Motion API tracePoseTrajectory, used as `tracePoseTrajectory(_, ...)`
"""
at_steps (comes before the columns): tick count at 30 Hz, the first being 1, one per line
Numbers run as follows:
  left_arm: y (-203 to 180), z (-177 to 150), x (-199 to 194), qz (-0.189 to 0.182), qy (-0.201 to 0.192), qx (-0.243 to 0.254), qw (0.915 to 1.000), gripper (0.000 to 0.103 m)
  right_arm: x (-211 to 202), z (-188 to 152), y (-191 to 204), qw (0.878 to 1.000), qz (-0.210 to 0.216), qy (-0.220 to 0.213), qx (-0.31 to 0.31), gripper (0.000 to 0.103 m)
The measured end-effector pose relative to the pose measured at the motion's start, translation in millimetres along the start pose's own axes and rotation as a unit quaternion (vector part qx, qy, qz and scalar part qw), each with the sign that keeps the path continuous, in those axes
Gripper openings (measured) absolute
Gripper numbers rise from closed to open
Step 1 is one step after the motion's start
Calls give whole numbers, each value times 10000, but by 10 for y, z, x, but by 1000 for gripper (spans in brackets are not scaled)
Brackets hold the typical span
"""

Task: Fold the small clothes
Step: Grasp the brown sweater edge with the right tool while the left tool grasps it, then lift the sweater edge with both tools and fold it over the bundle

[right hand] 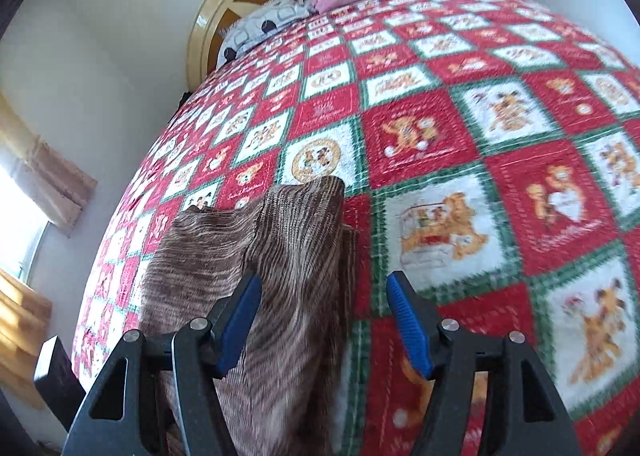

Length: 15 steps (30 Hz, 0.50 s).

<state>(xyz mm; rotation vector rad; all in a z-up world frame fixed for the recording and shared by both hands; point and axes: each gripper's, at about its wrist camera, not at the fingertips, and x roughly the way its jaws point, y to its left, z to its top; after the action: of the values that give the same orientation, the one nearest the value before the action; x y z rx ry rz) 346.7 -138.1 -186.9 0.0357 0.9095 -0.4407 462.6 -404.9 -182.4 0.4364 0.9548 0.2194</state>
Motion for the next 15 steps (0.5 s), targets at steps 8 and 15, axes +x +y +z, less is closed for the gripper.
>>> tracePoseTrajectory(8,37,3,15,-45,9,-26,10000,103,204,47,-116,9990,425,141,43,57)
tracePoseTrajectory(15,16,-2,17,-35,24,-14,10000,103,328,90,-220,9964,822,190,76,53)
